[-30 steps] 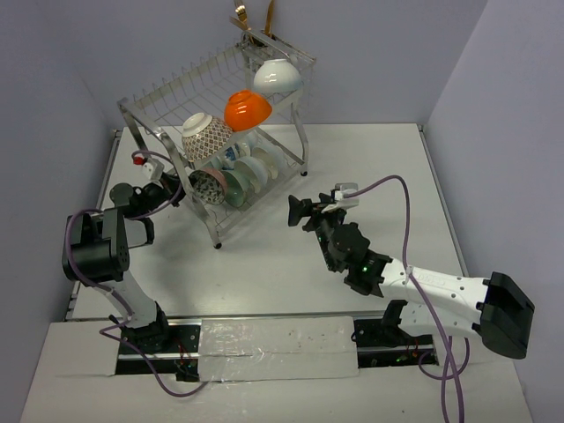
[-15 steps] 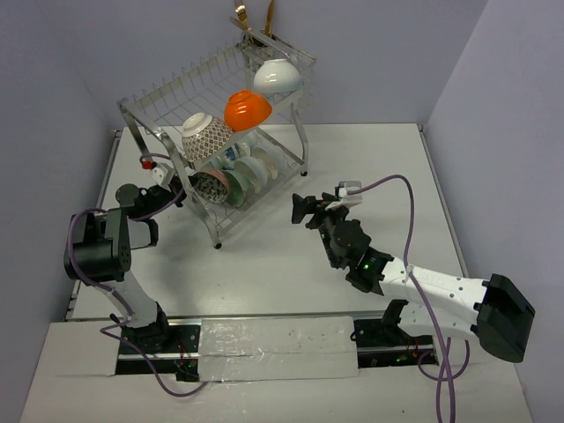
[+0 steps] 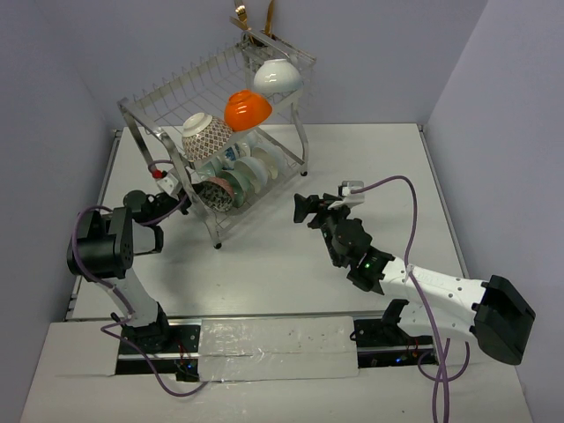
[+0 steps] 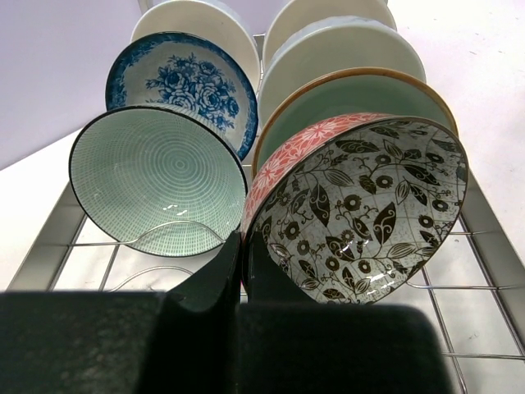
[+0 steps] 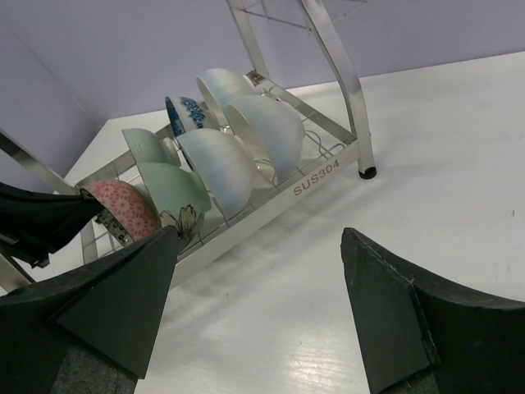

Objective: Load the bowls into the dish rack
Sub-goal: Insert the bowl into the dish rack.

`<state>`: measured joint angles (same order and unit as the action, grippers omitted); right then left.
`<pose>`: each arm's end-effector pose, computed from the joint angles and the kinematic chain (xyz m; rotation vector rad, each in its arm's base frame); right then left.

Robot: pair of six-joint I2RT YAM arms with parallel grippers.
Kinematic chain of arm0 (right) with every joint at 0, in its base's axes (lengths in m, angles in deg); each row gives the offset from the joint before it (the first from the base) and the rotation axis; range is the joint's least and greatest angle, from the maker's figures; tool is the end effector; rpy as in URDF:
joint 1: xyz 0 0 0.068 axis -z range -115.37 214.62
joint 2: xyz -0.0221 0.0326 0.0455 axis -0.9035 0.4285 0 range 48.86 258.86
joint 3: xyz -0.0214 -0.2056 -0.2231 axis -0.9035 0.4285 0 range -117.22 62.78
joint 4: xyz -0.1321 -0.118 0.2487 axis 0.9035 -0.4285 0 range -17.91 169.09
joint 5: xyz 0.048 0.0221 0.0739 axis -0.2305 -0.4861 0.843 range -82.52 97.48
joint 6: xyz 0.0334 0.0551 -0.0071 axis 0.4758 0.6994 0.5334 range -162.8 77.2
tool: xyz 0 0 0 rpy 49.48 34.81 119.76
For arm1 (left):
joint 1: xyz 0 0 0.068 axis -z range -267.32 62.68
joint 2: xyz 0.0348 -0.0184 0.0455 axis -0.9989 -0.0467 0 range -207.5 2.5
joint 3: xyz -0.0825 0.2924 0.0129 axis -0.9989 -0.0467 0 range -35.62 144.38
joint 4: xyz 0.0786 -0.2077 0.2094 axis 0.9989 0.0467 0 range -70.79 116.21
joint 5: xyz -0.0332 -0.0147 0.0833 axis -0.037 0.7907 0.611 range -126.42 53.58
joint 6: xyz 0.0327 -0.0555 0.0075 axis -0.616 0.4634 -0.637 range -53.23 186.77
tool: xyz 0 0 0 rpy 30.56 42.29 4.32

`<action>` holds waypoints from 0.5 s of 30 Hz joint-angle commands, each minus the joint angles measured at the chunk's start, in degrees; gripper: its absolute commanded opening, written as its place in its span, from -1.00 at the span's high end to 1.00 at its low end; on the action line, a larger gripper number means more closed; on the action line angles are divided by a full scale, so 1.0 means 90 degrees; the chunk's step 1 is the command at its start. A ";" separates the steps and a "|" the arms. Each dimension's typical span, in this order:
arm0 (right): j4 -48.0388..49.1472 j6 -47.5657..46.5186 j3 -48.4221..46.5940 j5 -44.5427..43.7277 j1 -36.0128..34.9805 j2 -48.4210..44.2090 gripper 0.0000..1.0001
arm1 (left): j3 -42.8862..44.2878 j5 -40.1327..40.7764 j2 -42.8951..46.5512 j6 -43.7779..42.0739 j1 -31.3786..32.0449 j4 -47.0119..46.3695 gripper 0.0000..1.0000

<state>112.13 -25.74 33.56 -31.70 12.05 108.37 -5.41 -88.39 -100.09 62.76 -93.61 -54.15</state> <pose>0.1861 0.1908 0.2791 0.0735 1.5486 0.4457 0.3374 -0.0028 0.1450 0.6770 1.4362 -0.5605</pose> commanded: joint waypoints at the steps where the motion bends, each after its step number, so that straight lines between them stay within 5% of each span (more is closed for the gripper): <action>1: 0.0167 0.0165 0.0062 0.0027 0.0070 -0.0088 -0.74 | -0.0105 0.0120 0.0110 -0.0756 0.0142 -0.0939 0.97; 15: 0.0196 0.0380 0.0140 0.0164 0.0227 -0.0049 -0.74 | 0.0060 -0.0124 0.0597 -0.2082 0.0161 0.0718 0.84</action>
<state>112.11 -23.62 34.29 -30.32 13.49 108.34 -5.82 -88.02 -97.47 54.96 -93.37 -50.81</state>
